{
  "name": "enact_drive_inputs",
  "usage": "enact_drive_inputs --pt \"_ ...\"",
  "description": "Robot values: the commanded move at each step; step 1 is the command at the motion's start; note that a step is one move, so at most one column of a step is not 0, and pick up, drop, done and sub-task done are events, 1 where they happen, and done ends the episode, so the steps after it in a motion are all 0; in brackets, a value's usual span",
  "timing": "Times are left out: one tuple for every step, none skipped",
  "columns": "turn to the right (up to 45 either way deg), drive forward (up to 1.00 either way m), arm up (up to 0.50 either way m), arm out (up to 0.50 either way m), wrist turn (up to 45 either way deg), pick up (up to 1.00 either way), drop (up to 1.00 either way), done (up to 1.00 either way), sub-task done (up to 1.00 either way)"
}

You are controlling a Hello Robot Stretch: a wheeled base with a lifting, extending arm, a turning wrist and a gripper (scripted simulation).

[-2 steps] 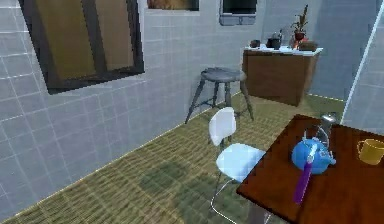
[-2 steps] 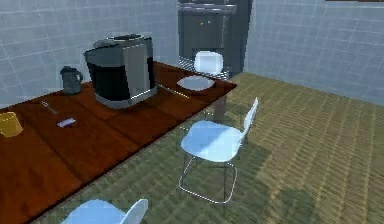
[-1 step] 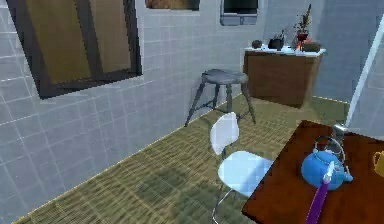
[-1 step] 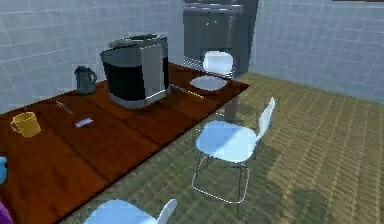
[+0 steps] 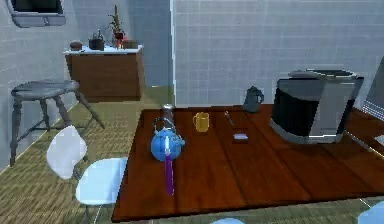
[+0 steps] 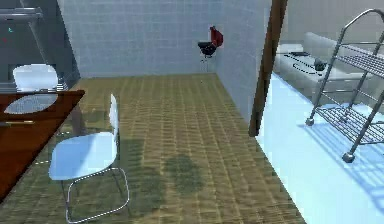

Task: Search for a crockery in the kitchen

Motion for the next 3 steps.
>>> enact_drive_inputs --pt "45.0 0.00 0.00 0.00 0.0 0.00 0.00 0.00 0.00" --pt "45.0 0.00 0.00 0.00 0.0 0.00 0.00 0.00 0.00" --pt "0.0 1.00 0.00 0.00 0.0 0.00 0.00 0.00 0.00"
